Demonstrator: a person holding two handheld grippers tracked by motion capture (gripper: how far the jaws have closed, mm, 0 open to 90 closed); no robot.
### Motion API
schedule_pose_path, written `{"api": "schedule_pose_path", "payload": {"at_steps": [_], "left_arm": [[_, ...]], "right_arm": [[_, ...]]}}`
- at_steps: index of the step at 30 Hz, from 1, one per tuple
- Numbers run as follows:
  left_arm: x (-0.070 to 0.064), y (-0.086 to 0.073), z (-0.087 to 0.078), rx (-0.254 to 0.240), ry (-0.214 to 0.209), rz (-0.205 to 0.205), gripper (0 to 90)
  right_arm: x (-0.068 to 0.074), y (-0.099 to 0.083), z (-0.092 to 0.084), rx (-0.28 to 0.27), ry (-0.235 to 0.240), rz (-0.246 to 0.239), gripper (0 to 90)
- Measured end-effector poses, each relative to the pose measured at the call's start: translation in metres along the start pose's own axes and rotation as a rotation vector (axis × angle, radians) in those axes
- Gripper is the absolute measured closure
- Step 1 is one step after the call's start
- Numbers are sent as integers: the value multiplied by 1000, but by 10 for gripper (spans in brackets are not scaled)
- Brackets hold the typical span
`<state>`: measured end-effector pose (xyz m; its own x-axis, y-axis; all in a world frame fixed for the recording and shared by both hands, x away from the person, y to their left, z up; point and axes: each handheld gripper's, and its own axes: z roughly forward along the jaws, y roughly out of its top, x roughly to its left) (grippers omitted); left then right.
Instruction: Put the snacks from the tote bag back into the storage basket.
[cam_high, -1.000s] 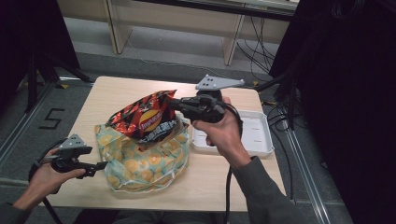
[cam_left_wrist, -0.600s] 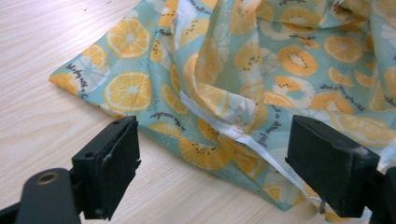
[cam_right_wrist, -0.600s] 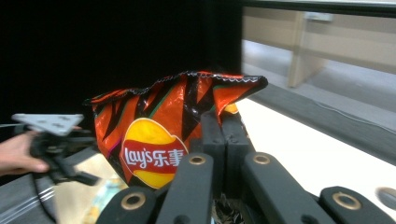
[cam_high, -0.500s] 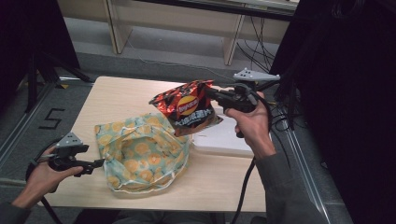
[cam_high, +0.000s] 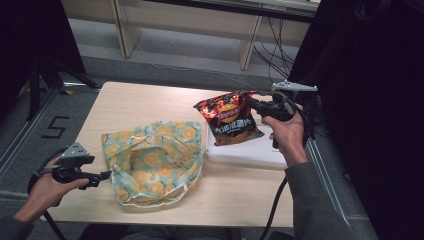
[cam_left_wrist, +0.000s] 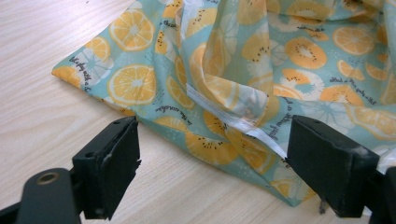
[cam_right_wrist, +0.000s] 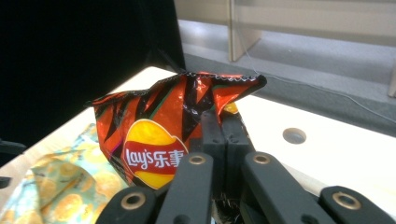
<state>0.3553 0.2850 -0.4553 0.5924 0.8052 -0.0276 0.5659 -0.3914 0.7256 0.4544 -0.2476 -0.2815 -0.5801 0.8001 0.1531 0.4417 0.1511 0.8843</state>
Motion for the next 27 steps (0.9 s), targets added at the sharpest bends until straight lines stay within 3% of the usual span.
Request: {"api": "schedule_pose_path", "payload": {"at_steps": [2, 4, 7, 9, 11, 13, 14, 15, 17, 18, 20, 21, 24, 27], "left_arm": [[0, 0, -1, 8, -11, -20, 166], [2, -1, -1, 4, -13, -14, 165], [3, -2, -1, -7, -9, -13, 165], [4, -2, -2, 15, -10, -9, 165], [3, -3, -1, -7, -12, -14, 165], [2, -3, 0, 4, -8, -1, 165], [1, -3, 0, 6, -13, -6, 165], [1, -3, 0, 6, -25, 10, 165], [0, -2, 1, 3, -28, -8, 165], [-1, -3, 2, -17, -23, 2, 165], [1, -2, 1, 10, -29, 11, 165], [1, -3, 2, 6, -28, 14, 165], [0, -3, 3, -9, -27, 11, 165], [1, -2, 1, 9, -29, 13, 165]], "right_arm": [[-3, -5, 4, 11, 1, 26, 900], [-8, -12, 8, 11, 1, 19, 900], [-12, -20, 11, 27, 2, 54, 900], [-14, -23, 12, 29, 2, 53, 900], [-16, -30, 16, 33, 0, 72, 900], [-19, -35, 20, 34, -10, 53, 900], [-19, -39, 23, 44, -3, 82, 900], [-20, -41, 24, 45, -7, 69, 900], [-20, -43, 25, 50, 0, 89, 900], [-19, -45, 27, 45, -4, 100, 900], [-21, -47, 26, 50, -8, 108, 900], [-23, -48, 27, 50, -15, 104, 900], [-30, -53, 27, 58, -34, 151, 900], [-35, -57, 27, 63, -55, 169, 900]]}}
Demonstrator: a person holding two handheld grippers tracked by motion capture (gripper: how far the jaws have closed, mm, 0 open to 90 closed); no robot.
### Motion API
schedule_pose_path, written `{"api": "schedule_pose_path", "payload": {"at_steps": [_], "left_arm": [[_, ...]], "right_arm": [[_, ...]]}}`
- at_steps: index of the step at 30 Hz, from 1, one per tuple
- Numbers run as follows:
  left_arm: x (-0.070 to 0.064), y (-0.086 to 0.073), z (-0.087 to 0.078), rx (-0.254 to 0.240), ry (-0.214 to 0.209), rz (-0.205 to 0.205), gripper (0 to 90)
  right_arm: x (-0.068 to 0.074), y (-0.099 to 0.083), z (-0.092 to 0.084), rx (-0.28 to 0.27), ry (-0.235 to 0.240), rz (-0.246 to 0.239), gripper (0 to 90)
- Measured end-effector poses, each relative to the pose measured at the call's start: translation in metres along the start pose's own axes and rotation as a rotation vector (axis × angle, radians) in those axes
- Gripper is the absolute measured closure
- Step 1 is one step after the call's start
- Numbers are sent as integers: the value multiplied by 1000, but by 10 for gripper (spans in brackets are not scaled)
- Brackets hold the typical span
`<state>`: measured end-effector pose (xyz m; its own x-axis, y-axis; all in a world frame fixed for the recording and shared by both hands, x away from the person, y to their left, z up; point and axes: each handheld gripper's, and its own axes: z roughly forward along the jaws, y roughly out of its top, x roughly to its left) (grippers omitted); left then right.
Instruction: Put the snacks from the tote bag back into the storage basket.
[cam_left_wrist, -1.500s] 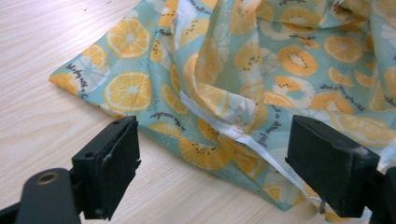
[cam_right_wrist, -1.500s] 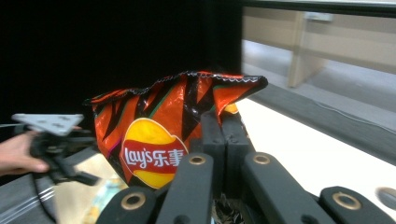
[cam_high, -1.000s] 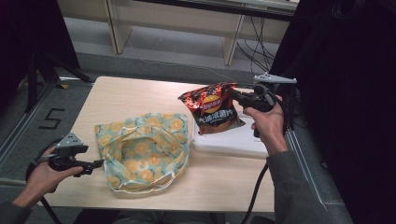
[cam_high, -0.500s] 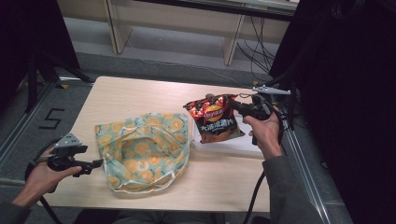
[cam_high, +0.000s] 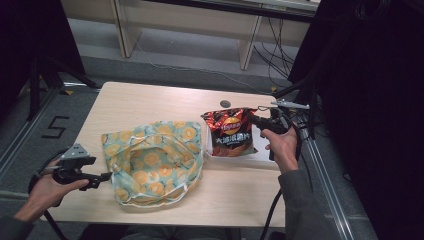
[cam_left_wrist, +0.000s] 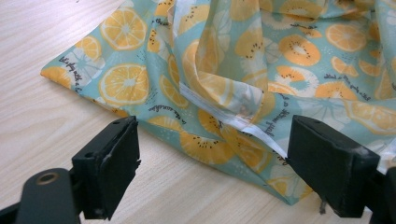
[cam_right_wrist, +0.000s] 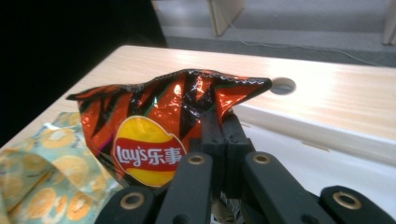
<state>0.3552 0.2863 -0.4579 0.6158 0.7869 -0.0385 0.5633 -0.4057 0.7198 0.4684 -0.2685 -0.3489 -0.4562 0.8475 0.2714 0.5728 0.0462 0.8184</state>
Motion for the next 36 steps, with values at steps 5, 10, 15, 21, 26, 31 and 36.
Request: {"api": "schedule_pose_path", "payload": {"at_steps": [5, 10, 15, 21, 26, 31, 36], "left_arm": [[3, -1, 0, -5, 11, -11, 165], [3, -2, 1, -15, 16, -26, 165], [3, -2, 1, -1, 15, -5, 165], [4, -3, 3, -8, 21, -7, 165], [2, -2, 3, 10, 16, -3, 165], [4, -2, 2, 11, 18, -5, 165], [4, -3, 3, -6, 21, -13, 165]], "right_arm": [[-17, -9, 0, -6, -50, 23, 900], [-24, -12, -2, -8, -55, 53, 900], [-28, -15, 0, -17, -73, 53, 900], [-34, -14, 5, -28, -89, 71, 894], [-35, -11, 10, -25, -99, 61, 890], [-31, -9, 16, -20, -106, 58, 889], [-25, -8, 18, -14, -103, 87, 879]]}}
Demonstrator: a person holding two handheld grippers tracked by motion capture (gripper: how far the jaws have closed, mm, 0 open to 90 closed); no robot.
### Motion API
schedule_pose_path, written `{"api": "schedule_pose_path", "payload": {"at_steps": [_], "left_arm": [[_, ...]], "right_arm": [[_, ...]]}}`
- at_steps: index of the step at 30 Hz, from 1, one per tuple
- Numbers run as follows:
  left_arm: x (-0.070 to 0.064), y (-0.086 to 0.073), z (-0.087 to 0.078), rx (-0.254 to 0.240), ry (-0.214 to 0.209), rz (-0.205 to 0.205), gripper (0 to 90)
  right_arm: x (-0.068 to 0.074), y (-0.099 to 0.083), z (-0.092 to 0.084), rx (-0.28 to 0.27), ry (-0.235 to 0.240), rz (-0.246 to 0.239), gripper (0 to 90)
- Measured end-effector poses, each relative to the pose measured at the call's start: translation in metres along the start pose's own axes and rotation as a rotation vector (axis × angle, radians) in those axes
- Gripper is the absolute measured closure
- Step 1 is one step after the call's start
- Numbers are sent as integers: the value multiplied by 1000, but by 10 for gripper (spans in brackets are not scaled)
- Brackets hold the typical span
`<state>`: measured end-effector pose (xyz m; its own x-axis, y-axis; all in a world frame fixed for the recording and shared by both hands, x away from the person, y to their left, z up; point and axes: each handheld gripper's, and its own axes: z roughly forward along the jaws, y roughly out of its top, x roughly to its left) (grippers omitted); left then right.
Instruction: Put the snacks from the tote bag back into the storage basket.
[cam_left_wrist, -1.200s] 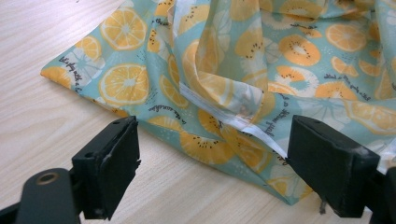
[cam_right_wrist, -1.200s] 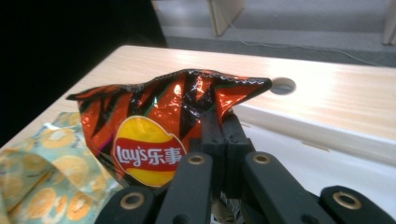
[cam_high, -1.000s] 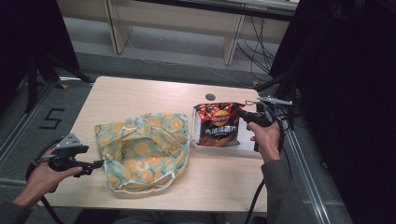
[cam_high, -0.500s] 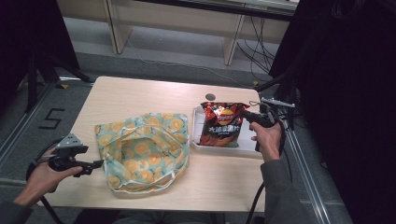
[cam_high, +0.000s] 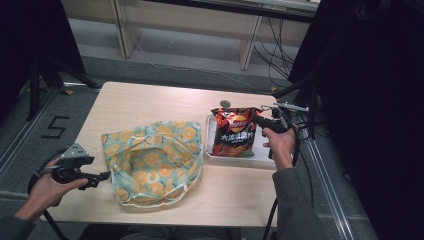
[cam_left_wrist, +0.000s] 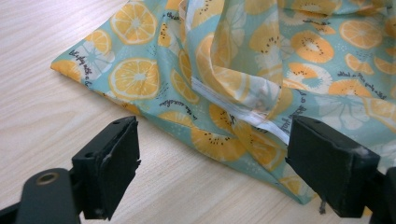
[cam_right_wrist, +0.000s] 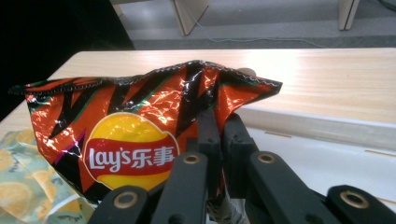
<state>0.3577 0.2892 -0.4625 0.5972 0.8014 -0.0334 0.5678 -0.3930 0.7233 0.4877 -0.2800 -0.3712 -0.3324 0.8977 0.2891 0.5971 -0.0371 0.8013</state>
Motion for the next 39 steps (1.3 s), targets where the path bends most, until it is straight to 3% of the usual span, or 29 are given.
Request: {"api": "schedule_pose_path", "payload": {"at_steps": [5, 7, 8, 12, 13, 14, 15, 19, 20, 21, 22, 23, 28, 29, 33, 36, 39], "left_arm": [[-1, 0, 1, -1, -5, 3, 165], [1, 1, -1, 44, -5, 29, 165], [-1, 1, 0, 26, -8, 9, 165], [0, 1, 0, 28, -8, 9, 165], [0, 1, 0, 28, -7, 14, 165], [0, 1, 0, 28, -7, 14, 165], [0, 1, 0, 27, -8, 12, 165], [0, 1, 0, 25, -9, 13, 165], [0, 1, 0, 25, -8, 11, 166], [0, 1, 0, 25, -7, 11, 165], [0, 1, 0, 20, -7, 11, 165], [0, 1, 0, 18, -7, 10, 165], [1, 2, -2, 14, 2, 10, 166], [1, 1, -2, -16, 12, 8, 166], [2, 1, -3, 5, 18, 13, 166], [-1, 2, -1, -16, 14, 3, 166], [-2, 3, -1, 4, 10, 8, 166]], "right_arm": [[-1, -1, 2, 10, -25, 3, 856], [-1, -1, 1, 14, -27, 30, 854], [-1, -1, 1, 14, -27, 30, 854], [-7, 0, 3, 9, -47, -30, 834], [-7, 0, 4, 14, -54, -20, 835], [-4, -1, 4, 27, -52, 30, 837], [-6, -1, 6, 18, -69, -3, 838], [-9, -1, 10, 23, -74, -15, 841], [-6, -1, 12, 31, -73, 26, 840], [-8, -1, 13, 30, -77, 10, 840], [-7, -1, 13, 38, -80, 33, 840], [-9, -1, 15, 28, -76, -4, 839], [-10, -1, 14, 20, -77, 1, 829], [-9, -1, 13, 15, -83, -18, 823], [-6, -3, 13, 4, -55, -23, 808], [2, -11, 17, 10, -41, -49, 750], [6, -14, 19, 6, -46, -75, 707]]}}
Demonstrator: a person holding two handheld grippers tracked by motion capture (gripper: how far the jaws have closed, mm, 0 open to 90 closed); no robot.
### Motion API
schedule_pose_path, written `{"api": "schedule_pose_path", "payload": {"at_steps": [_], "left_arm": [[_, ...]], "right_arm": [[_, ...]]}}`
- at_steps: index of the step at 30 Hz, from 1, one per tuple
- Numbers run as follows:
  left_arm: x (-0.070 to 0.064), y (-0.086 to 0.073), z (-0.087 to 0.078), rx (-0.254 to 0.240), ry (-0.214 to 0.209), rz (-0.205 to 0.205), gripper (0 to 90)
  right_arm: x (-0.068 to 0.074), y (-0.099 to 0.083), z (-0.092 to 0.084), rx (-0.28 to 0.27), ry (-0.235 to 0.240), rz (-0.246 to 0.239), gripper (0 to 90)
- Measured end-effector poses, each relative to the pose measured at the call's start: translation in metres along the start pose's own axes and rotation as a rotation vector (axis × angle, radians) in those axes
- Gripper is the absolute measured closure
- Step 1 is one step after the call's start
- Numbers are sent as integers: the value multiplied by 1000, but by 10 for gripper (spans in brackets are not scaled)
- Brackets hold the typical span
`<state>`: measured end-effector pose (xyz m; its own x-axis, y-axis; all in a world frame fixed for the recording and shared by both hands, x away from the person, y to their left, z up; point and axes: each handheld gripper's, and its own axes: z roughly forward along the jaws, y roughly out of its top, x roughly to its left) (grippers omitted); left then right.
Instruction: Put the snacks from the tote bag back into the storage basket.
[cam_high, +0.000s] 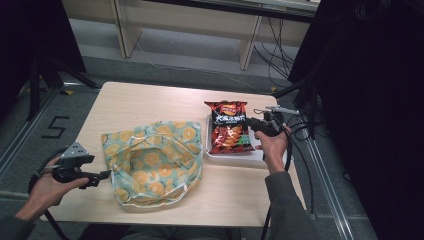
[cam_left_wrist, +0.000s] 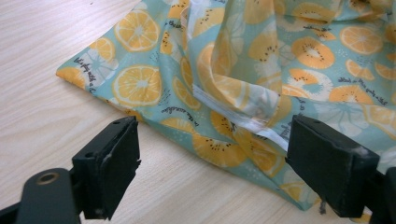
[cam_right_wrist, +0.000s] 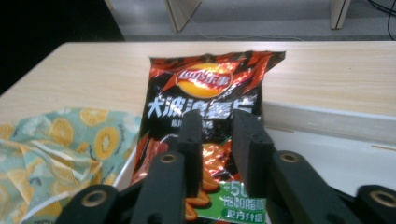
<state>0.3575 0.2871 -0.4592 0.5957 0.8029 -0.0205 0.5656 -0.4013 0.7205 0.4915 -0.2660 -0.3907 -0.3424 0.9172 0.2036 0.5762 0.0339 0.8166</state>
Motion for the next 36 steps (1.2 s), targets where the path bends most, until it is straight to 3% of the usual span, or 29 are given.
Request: {"api": "schedule_pose_path", "payload": {"at_steps": [2, 4, 6, 7, 8, 13, 14, 15, 17, 18, 23, 26, 27, 31, 32, 33, 36], "left_arm": [[0, -1, 1, -6, 5, 8, 166], [-1, -1, 1, -8, 8, 1, 166], [-1, 0, -1, 2, 3, -3, 166], [-1, 0, -1, -5, 13, -5, 166], [-1, 0, -2, -2, 6, -3, 166], [-2, 0, -2, -3, 10, -5, 166], [-2, 1, -3, -4, 6, -7, 166], [-2, 1, -3, -4, 6, -7, 166], [-2, 0, -3, -7, 4, -10, 166], [-2, 0, -3, -6, 3, -10, 166], [-2, 0, -3, -3, 3, -9, 166], [-3, 1, -2, -38, 10, -32, 166], [-2, 1, -3, -27, 8, -26, 166], [-3, 1, -4, -23, 10, -11, 166], [-5, 1, -2, -59, 9, -45, 166], [-4, 2, -4, -42, 0, -14, 166], [-4, 2, -5, -41, 0, -13, 166]], "right_arm": [[9, -1, -1, 6, -18, -54, 678], [17, -1, -3, -9, -4, -82, 643], [31, -3, -6, -21, 35, -66, 610], [31, -3, -6, -21, 35, -66, 610], [40, -7, -8, -8, 67, -69, 595], [49, -12, -8, -14, 105, -110, 555], [55, -15, -8, -19, 122, -96, 534], [57, -15, -8, -30, 118, -125, 530], [59, -16, -9, -29, 137, -123, 522], [67, -21, -11, -28, 144, -112, 499], [75, -26, -9, -25, 157, -136, 474], [78, -29, -8, -19, 166, -142, 462], [80, -30, -9, -20, 170, -130, 462], [83, -37, -10, -12, 181, -173, 460], [83, -38, -9, -20, 185, -175, 460], [85, -41, -9, -21, 192, -165, 460], [85, -42, -9, -5, 199, -180, 456]]}}
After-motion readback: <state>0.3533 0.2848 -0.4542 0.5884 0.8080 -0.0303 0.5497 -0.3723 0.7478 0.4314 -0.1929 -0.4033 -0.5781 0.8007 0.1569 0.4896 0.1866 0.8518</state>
